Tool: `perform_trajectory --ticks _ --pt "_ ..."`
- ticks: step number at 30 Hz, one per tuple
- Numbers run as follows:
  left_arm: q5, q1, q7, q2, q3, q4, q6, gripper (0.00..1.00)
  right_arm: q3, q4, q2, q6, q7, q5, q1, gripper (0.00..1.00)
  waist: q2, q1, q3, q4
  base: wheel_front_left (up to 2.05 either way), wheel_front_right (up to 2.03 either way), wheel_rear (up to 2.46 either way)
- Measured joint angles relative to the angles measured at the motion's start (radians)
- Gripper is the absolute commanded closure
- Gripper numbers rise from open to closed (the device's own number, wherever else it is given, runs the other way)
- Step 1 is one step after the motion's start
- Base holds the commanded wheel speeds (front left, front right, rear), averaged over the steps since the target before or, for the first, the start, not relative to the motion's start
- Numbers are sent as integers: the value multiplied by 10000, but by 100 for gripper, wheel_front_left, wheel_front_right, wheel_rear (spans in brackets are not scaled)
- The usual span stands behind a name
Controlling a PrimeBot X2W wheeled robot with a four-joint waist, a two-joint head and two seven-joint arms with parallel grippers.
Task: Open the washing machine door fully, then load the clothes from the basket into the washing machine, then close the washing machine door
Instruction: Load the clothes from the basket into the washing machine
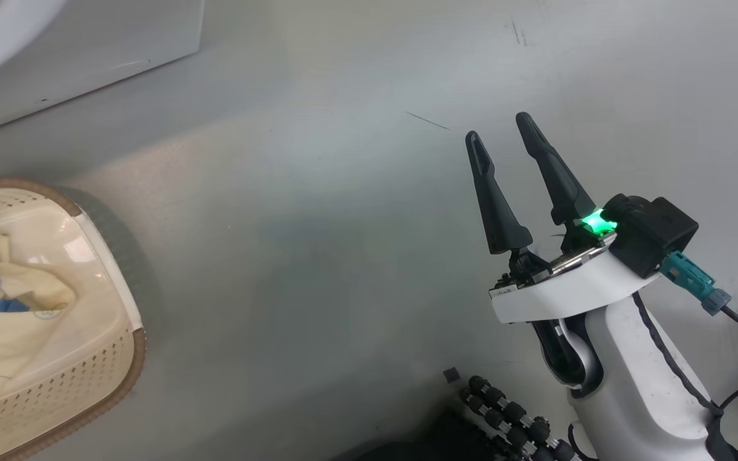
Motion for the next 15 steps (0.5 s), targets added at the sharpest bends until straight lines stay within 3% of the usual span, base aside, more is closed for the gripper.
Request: perform_trajectory --ticks 3,4,5,6,15 --pt "-109 -1 324 -52 65 316 8 100 8 12 2 0 0 4 -2 0 0 0 -3 34 0 0 0" --pt "-123 -3 337 -67 92 384 15 78 10 15 2 0 0 4 -7 0 0 0 -6 46 0 0 0" --pt "-151 -7 389 -73 105 437 31 78 10 19 4 0 0 4 -16 0 0 0 -10 59 0 0 0" --pt "-151 -12 393 -75 109 476 40 0 8 19 2 0 0 4 -24 0 0 -1 -15 73 0 0 0" --pt "-500 -33 125 -382 169 947 -17 0 -176 98 2 0 0 -6 -172 0 0 0 -188 344 0 0 0"
